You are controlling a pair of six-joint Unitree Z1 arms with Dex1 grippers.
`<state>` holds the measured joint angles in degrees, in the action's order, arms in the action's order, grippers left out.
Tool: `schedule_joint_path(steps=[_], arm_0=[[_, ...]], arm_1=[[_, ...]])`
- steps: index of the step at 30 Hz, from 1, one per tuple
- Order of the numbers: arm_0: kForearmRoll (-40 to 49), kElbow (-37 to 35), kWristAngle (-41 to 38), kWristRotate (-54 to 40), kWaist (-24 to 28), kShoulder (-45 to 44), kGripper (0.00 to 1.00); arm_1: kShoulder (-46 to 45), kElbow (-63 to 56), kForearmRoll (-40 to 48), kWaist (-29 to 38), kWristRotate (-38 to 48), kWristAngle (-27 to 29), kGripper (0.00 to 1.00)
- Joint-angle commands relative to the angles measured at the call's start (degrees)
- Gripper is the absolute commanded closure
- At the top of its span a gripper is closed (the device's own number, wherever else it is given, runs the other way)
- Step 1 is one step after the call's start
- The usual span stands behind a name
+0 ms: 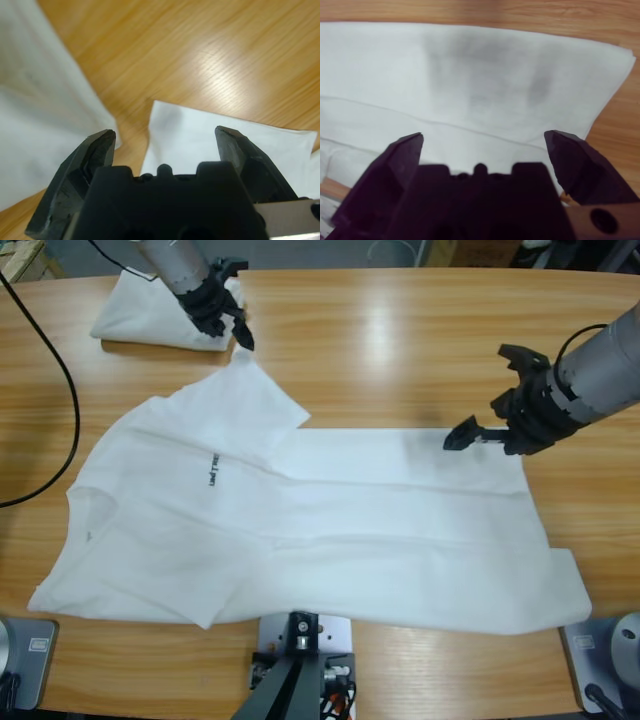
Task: Fold clothes
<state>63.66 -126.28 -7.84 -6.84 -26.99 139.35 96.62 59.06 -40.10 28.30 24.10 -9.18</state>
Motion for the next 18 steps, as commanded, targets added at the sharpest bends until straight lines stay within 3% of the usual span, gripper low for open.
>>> schedule_joint_path(steps=[1, 16, 18], arm_0=[[2.58, -2.48, -3.14, -0.71, 0.63, 6.53, 0.262], [4.9, -3.27, -3.14, -2.38, 0.36, 7.55, 0.271], [5.16, -3.59, -2.65, -2.47, -0.02, 7.88, 0.224]], arm_1=[[3.35, -0.97, 1.6, -1.03, -1.32, -1.01, 0.0], [3.84, -1.04, 2.04, -1.49, -1.6, -0.91, 0.0], [3.84, -1.06, 2.04, -1.49, -1.6, -0.84, 0.0]])
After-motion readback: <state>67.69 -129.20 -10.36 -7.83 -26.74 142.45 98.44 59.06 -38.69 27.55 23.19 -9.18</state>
